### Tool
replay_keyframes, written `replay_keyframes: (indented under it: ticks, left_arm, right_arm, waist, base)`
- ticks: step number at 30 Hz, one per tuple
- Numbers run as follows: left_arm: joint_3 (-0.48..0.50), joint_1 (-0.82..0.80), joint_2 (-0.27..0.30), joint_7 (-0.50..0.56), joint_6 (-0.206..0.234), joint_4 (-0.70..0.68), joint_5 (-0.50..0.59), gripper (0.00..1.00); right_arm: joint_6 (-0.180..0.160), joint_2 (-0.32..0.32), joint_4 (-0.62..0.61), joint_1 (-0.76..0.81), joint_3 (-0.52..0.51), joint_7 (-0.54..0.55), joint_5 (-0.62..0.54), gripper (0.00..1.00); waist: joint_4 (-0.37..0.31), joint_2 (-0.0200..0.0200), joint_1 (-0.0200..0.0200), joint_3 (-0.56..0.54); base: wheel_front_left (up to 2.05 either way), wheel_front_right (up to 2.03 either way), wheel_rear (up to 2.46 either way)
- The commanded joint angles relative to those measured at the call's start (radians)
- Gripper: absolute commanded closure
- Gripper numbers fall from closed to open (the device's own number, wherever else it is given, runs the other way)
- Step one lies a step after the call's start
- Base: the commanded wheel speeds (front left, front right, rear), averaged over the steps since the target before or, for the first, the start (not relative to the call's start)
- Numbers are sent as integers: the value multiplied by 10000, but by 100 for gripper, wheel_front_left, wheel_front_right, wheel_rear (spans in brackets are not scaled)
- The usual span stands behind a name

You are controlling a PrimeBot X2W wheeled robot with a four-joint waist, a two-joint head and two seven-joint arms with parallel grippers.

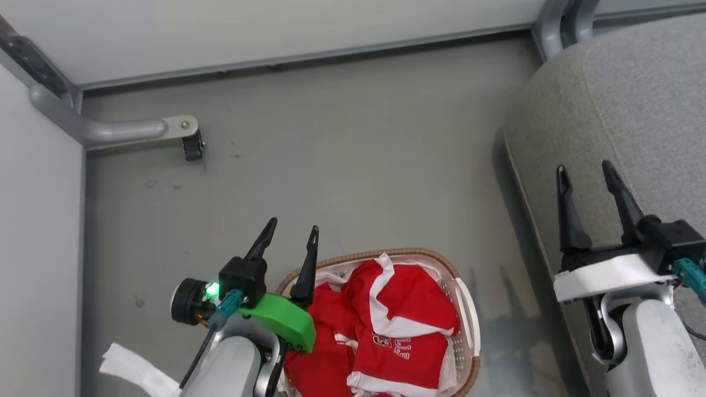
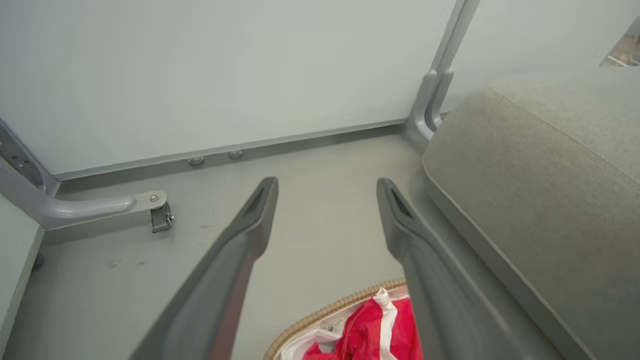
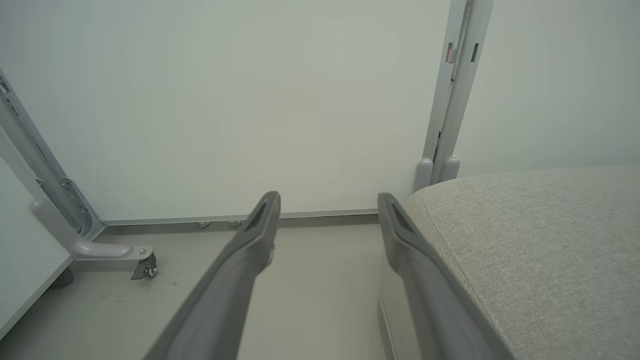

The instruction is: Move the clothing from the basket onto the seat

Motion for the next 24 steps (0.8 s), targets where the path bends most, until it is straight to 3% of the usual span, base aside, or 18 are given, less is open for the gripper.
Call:
replay_keyframes:
  ticks: [1,13,24]
  left_arm:
    - [-129,-395,66,5,-80,318,82,0]
    - [-1961,-2482,69,5,-417,3226,801,0]
    - [-2812,-3560,72,5,-289,4936,1640,0]
  right_arm:
    - [-3,-41,-103,-283,-57,-22,-25,0]
    - [-3,-35,-386,-1350,23,-21,605,0]
    - [-3,-34,-358,-1931,444,-21,1292,0]
  waist:
    - [-469,0,0,1572]
    - [-1251,0,0,3897]
    - [-2065,0,0,5241]
  base:
    - [0,0,0]
    - [0,0,0]
    - [0,0,0]
